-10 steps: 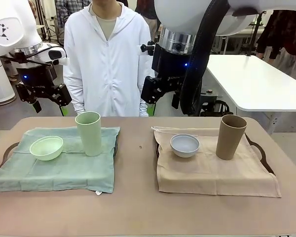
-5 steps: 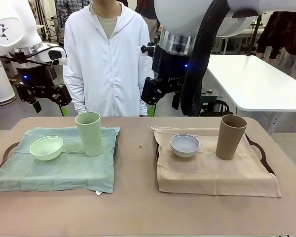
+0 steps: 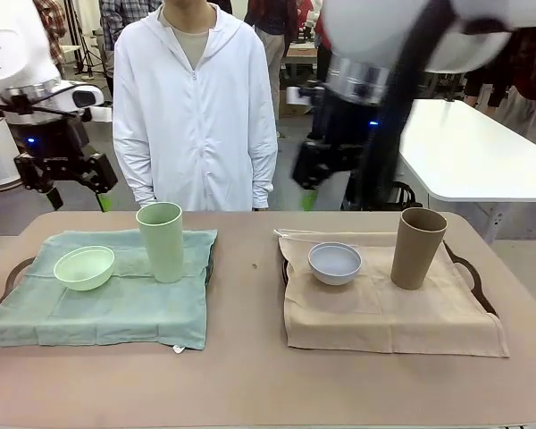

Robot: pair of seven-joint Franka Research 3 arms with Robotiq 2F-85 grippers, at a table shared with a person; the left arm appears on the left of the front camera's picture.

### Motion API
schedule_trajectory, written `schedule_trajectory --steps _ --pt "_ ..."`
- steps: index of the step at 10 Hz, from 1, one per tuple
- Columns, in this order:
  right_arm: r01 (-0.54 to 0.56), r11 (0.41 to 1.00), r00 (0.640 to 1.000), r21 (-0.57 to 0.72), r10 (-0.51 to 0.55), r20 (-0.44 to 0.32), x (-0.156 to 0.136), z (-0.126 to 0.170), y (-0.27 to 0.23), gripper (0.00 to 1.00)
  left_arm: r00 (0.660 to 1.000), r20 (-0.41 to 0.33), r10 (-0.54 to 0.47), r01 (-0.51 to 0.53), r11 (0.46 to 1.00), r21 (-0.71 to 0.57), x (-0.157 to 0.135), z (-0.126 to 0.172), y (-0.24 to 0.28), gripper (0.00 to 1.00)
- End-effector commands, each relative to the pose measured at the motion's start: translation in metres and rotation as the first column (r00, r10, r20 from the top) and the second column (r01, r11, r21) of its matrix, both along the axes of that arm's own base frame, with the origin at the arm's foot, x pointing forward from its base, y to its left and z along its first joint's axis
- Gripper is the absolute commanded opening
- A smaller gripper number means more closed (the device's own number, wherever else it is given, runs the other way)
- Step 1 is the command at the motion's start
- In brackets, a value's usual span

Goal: Set up a tray with a mat and arrange the tableware.
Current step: Place the Picnic Bowl and Reusable plastic cup back onto the Handle tray in front of the human's position.

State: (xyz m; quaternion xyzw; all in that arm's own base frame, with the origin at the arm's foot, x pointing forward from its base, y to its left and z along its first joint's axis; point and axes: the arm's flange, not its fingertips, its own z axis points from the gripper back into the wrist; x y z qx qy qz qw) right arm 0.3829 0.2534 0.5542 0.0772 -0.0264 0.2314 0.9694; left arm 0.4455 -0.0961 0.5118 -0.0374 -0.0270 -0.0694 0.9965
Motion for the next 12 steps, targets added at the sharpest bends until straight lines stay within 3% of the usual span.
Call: schedule_trajectory --steps 1,2,4,5,6,7,9,12 --pt "0.206 0.978 0.979 0.018 -0.206 -0.010 -0.033 -0.010 -0.066 1.00 0.999 -0.045 0.027 -0.031 0.995 -0.100 -0.009 0.009 0.032 1.00" --pt "0.284 0.958 0.959 0.024 -0.284 -0.008 -0.046 -0.006 -0.091 1.00 0.998 -0.057 0.024 -0.031 0.992 -0.120 -0.012 0.015 0.047 1.00" --pt "0.313 0.949 0.949 0.036 -0.311 -0.059 -0.069 -0.001 -0.116 1.00 0.997 -0.055 0.060 -0.065 0.991 -0.113 -0.023 0.026 0.066 1.00" --pt "0.251 0.968 0.968 0.011 -0.250 -0.016 -0.036 -0.007 -0.106 1.00 0.998 -0.053 0.041 -0.047 0.993 -0.106 -0.009 0.012 0.053 1.00" --pt "0.251 0.968 0.968 0.011 -0.250 -0.016 -0.036 -0.007 -0.106 1.00 0.998 -0.053 0.041 -0.047 0.993 -0.106 -0.009 0.012 0.053 1.00" --pt "0.285 0.958 0.958 0.014 -0.285 -0.022 -0.058 0.000 -0.125 1.00 0.997 -0.054 0.057 -0.063 0.991 -0.114 -0.017 0.022 0.066 1.00" --pt "0.335 0.922 0.942 0.192 -0.330 -0.056 -0.055 -0.004 -0.181 1.00 0.993 -0.077 0.092 -0.107 0.970 -0.219 -0.016 0.009 0.092 1.00" --pt "0.290 0.801 0.953 0.523 -0.289 -0.085 -0.090 -0.008 -0.255 1.00 0.999 -0.037 -0.005 -0.014 0.876 -0.482 -0.039 0.013 0.146 1.00"
